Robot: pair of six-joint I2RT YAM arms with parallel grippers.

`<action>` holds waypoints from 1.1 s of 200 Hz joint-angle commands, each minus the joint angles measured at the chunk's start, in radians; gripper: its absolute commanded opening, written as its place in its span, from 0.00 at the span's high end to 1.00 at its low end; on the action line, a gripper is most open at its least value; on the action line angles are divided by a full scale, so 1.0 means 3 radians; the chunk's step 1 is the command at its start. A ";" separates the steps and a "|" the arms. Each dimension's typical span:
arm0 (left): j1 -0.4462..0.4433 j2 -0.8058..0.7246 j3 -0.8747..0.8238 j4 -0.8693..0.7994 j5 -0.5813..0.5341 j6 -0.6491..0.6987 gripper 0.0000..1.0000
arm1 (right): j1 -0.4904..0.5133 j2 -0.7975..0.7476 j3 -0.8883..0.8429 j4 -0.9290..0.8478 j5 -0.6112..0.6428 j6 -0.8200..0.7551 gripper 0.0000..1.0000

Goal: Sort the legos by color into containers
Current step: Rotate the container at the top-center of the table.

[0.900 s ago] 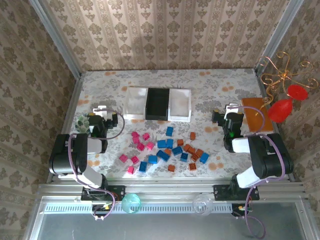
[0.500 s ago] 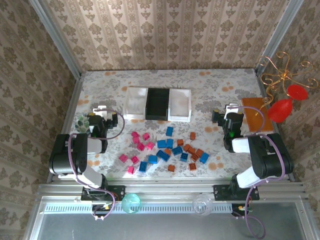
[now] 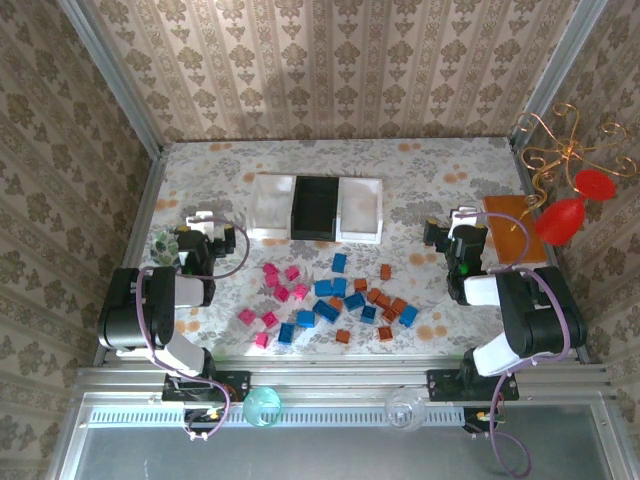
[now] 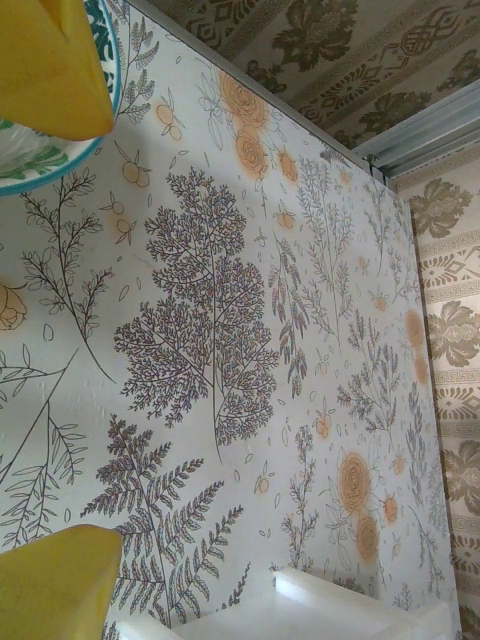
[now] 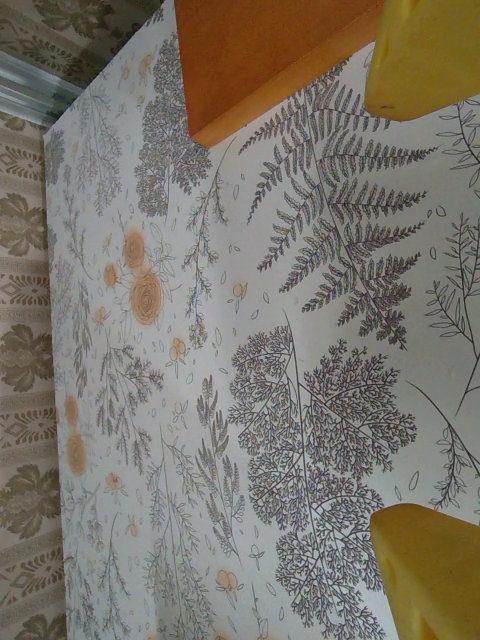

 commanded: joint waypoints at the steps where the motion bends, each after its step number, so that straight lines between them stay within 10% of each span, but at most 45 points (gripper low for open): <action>1: 0.0018 -0.0004 0.0076 -0.0078 0.0041 -0.0025 0.00 | -0.0016 0.0025 0.0048 0.0080 -0.0006 0.0045 0.00; 128: 0.0011 -0.0021 0.0050 -0.0034 0.0016 -0.0027 0.00 | -0.0018 0.0020 0.0048 0.0068 -0.0015 0.0050 0.00; 167: -0.0316 -0.0836 0.0146 -0.0793 -0.0512 0.0175 0.00 | 0.0008 -0.0082 0.0103 -0.0107 0.0032 0.0035 0.00; 220: -0.0358 -0.1451 0.0102 -0.0742 -0.0637 -0.0636 0.00 | -0.0142 -0.0075 0.0168 -0.0232 -0.0401 0.0061 0.00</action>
